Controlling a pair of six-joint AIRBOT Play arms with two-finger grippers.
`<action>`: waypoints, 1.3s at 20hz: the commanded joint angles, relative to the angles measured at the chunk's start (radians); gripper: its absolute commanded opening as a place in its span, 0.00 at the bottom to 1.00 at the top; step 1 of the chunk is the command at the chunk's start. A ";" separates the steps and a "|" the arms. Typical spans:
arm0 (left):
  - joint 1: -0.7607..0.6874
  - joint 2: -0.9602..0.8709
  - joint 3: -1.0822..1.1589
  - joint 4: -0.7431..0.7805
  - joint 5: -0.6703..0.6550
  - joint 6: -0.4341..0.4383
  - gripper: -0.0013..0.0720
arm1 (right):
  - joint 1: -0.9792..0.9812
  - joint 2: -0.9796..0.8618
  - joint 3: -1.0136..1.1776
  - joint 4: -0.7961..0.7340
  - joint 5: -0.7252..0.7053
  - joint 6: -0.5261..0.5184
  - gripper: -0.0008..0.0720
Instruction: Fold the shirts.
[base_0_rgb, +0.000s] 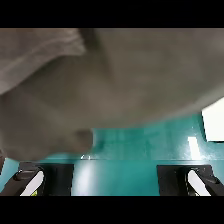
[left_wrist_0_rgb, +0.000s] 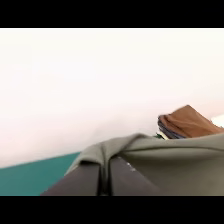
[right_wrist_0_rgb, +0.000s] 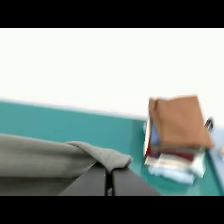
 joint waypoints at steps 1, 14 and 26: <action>0.001 -0.039 -0.154 -0.019 -0.055 -0.011 0.06 | 0.002 -0.098 -0.037 0.008 0.084 0.022 0.03; -0.087 -0.706 -0.673 0.011 0.207 0.124 0.06 | 0.106 -0.793 -0.380 0.019 0.065 0.017 0.03; -0.068 -0.811 -0.505 0.091 0.003 0.089 0.05 | 0.107 -0.888 -0.240 -0.039 0.072 0.008 0.03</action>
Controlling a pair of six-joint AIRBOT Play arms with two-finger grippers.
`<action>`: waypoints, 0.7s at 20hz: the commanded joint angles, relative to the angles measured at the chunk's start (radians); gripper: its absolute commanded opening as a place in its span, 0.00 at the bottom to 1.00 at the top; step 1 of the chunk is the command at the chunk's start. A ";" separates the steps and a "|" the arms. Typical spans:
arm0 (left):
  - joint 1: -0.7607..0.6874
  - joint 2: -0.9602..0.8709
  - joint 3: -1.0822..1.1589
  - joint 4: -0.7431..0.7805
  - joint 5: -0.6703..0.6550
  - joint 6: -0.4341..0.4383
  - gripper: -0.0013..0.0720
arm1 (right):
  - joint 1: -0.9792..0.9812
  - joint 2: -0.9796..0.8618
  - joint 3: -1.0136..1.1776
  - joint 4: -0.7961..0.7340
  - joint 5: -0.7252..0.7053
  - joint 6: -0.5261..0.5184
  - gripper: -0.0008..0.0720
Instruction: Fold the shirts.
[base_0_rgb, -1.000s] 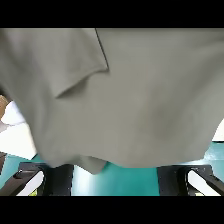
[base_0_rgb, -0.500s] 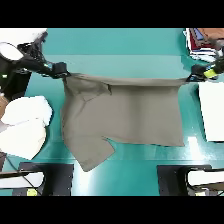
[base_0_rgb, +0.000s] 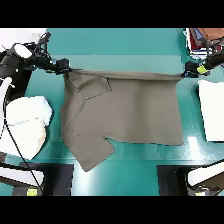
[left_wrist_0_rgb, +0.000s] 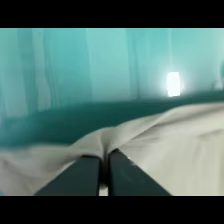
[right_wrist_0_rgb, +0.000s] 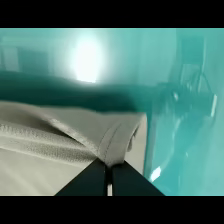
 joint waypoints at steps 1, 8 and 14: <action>-0.007 0.008 -0.013 0.122 -0.174 -0.050 0.05 | 0.000 0.059 -0.116 -0.034 -0.005 -0.006 0.03; -0.066 0.045 -0.281 0.169 -0.145 -0.056 0.06 | 0.041 0.227 -0.505 -0.031 -0.182 -0.005 0.03; -0.066 0.107 -0.306 0.195 -0.201 -0.123 0.70 | 0.038 0.305 -0.567 0.033 -0.134 -0.005 0.56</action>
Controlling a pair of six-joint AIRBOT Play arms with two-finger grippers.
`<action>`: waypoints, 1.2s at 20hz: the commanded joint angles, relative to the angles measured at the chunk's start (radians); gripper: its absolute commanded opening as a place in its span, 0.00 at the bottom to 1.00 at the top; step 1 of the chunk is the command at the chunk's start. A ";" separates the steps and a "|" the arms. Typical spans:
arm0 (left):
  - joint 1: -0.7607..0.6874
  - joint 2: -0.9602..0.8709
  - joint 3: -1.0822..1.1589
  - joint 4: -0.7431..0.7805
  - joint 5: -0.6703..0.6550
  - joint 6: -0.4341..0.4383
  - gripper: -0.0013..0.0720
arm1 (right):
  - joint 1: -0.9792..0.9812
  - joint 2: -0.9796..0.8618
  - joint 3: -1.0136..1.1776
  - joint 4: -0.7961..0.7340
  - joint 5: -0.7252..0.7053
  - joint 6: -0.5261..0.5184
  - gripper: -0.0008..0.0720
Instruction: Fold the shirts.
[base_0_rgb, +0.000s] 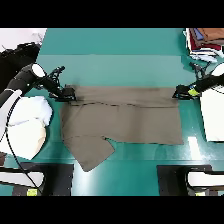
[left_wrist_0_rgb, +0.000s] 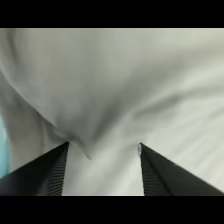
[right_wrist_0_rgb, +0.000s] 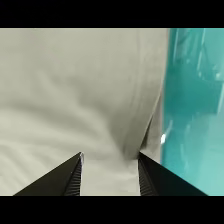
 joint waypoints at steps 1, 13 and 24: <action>-0.003 0.086 -0.028 0.048 -0.071 -0.025 0.70 | -0.016 0.077 -0.032 0.029 0.050 0.001 0.56; -0.003 0.703 -0.748 -0.019 -0.147 -0.167 0.70 | -0.053 0.322 -0.032 0.031 0.079 0.001 0.56; -0.003 0.708 -0.893 -0.177 0.025 -0.137 0.70 | -0.044 0.322 -0.032 0.033 0.108 0.001 0.55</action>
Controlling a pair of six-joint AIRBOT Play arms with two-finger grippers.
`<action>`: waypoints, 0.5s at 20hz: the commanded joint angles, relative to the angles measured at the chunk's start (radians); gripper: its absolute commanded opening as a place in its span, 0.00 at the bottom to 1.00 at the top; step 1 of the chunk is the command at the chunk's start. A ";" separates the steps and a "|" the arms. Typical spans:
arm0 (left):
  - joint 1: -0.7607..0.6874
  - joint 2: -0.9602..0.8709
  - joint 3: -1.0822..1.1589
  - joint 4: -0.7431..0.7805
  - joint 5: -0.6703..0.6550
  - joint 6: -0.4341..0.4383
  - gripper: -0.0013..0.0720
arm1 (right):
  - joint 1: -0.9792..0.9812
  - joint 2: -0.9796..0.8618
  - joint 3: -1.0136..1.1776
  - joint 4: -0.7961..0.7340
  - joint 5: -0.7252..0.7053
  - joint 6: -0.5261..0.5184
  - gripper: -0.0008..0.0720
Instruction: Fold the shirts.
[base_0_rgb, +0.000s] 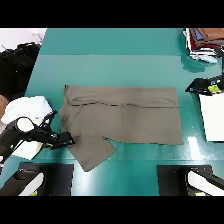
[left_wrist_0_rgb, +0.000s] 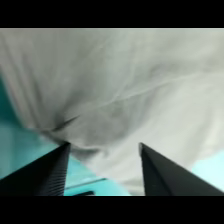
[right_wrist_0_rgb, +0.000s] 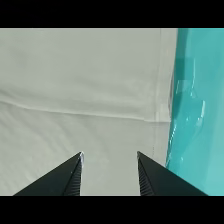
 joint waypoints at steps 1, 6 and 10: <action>0.000 0.002 -0.023 -0.028 0.042 0.012 0.70 | 0.000 0.001 0.000 0.000 0.021 0.000 0.54; 0.000 0.002 -0.022 -0.038 0.039 0.050 0.12 | -0.009 0.001 0.000 -0.011 0.064 0.000 0.54; 0.000 0.002 -0.016 -0.037 0.047 0.066 0.06 | -0.009 0.001 0.000 -0.010 0.066 0.000 0.54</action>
